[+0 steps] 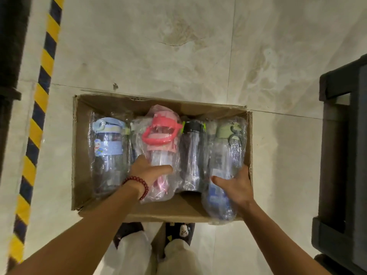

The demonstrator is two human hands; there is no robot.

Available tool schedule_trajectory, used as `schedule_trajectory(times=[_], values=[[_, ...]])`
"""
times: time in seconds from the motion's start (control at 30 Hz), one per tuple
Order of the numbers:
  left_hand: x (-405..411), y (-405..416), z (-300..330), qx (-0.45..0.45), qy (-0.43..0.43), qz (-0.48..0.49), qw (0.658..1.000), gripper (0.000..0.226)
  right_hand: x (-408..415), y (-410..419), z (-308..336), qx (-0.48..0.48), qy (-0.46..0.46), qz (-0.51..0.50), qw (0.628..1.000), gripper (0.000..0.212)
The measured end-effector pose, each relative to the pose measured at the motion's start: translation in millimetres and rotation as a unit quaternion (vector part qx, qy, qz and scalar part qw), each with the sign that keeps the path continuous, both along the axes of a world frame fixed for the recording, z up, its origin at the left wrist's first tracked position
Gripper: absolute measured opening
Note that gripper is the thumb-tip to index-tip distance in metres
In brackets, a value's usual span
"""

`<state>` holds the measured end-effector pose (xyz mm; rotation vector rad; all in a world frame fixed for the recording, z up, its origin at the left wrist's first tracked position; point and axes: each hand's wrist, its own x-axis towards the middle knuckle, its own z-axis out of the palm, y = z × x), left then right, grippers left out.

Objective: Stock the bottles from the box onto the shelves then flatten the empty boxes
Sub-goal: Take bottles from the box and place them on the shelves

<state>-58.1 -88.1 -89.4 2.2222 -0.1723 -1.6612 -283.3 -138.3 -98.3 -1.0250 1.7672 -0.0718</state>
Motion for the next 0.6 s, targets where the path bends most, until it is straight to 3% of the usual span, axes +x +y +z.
schedule_trajectory(times=[0.1, 0.27, 0.33, 0.43, 0.6], values=[[9.9, 18.8, 36.2, -0.032, 0.002, 0.046, 0.998, 0.082, 7.7, 5.5, 40.0, -0.023, -0.040, 0.014, 0.999, 0.084], [30.2, 39.9, 122.5, -0.123, 0.053, 0.133, 0.982, 0.057, 35.3, 7.4, 115.9, -0.013, -0.108, 0.043, 0.993, 0.077], [41.6, 46.5, 159.7, -0.165, 0.065, 0.158, 0.971, 0.068, 50.5, 6.7, 152.3, -0.003, -0.138, 0.051, 0.989, 0.080], [57.7, 51.7, 212.4, -0.219, 0.050, 0.187, 0.956, 0.081, 71.2, 0.9, 205.1, 0.004, -0.179, 0.085, 0.980, 0.086], [80.4, 60.2, 293.6, -0.285, 0.005, 0.212, 0.935, 0.068, 109.5, -20.3, 286.1, -0.014, -0.252, 0.150, 0.956, 0.082]])
